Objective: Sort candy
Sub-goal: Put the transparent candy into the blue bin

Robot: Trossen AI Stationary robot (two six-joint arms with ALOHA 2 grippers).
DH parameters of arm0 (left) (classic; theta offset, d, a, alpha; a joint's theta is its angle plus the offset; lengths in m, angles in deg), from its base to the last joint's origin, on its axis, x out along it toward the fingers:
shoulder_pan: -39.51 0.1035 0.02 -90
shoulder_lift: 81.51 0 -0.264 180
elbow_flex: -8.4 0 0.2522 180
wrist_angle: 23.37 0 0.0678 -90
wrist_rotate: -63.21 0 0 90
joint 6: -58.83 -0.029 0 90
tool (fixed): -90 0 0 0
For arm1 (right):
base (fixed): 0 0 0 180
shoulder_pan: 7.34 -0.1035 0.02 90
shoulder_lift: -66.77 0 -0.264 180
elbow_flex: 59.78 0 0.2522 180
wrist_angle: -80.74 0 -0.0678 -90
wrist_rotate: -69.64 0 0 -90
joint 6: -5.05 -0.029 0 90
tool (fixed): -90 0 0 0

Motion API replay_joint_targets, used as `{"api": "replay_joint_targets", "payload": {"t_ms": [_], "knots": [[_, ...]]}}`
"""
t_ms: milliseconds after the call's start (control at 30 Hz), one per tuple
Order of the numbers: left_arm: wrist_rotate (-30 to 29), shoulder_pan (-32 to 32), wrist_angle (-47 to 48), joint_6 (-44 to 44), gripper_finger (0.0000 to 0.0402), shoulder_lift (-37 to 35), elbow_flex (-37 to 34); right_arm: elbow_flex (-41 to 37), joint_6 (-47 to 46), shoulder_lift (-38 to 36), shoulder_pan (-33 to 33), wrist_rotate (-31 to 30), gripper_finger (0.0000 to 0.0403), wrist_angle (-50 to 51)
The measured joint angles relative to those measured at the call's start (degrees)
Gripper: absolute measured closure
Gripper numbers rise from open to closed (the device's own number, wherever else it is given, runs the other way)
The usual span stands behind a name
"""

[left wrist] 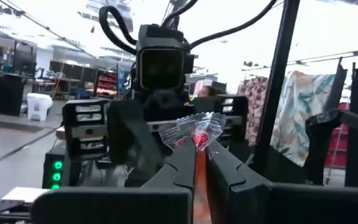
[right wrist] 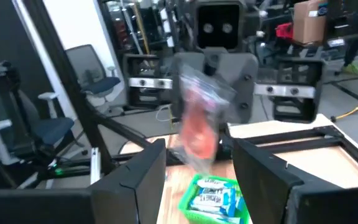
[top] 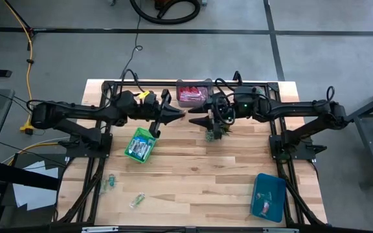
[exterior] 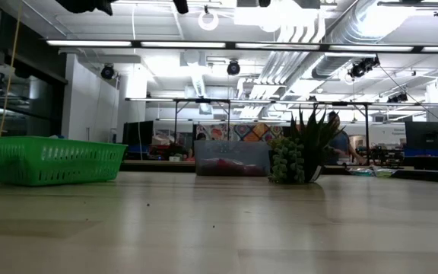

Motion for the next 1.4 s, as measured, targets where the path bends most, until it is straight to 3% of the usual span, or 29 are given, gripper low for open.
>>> {"api": "replay_joint_targets", "payload": {"t_ms": [667,800,967,1200,1400], "knots": [[-0.98,-0.03,-1.14,-4.38,0.0401,-0.37,0.02,0.02,-2.87,5.30,-0.27,-0.37,0.0227,-8.50],[-1.08,-0.03,-1.14,-5.66,0.0401,-0.37,0.02,0.02,-2.87,5.41,-0.83,-1.61,0.0276,-8.59],[-1.13,-0.03,-0.89,-6.61,0.0397,-0.39,0.02,0.02,-2.87,5.50,-1.12,-3.23,0.0388,-8.55],[-1.87,0.75,4.26,-3.55,0.0340,-1.21,0.13,0.02,-2.70,4.91,-0.32,-3.81,0.0398,-6.57],[-1.67,4.38,24.95,-2.58,0.0282,-9.41,0.09,0.07,1.45,-0.42,2.51,-4.05,0.0400,4.48]]}}
